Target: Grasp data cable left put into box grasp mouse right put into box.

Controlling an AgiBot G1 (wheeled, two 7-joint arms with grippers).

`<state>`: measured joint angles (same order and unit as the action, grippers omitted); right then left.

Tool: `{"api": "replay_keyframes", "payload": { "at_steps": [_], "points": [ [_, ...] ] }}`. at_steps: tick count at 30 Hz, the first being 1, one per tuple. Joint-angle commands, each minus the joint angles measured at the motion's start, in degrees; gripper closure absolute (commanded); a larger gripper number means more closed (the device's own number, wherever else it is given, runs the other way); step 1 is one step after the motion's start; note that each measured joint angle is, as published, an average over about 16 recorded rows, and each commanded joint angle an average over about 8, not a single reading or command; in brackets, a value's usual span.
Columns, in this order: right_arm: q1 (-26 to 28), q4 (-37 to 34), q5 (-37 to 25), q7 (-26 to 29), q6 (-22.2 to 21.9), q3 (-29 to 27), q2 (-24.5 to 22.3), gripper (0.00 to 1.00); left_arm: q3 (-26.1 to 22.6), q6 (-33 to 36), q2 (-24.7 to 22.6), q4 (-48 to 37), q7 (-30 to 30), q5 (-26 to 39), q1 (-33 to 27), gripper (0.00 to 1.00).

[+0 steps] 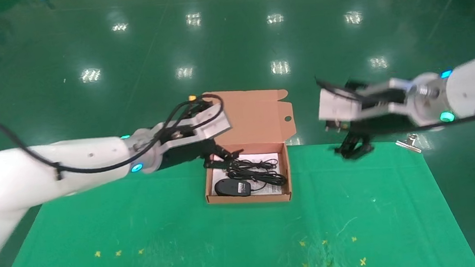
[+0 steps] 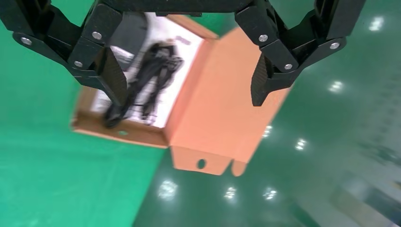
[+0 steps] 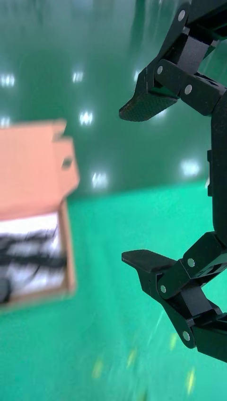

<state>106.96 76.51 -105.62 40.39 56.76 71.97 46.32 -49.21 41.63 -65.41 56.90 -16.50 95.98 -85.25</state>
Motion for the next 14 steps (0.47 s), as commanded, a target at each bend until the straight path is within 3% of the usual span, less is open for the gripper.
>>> {"api": "replay_keyframes", "payload": {
  "at_steps": [1,14],
  "points": [
    [-1.8,-0.1,2.5,-1.2,1.1,-2.2,-0.4,0.00,1.4,1.8,1.2,0.7,0.2,-2.2,1.0,0.00],
    [-12.3,-0.8,17.2,-8.0,7.8,-15.1,-3.1,0.00,9.4,12.5,8.6,4.7,1.6,-15.4,6.7,0.00]
  ]
}}
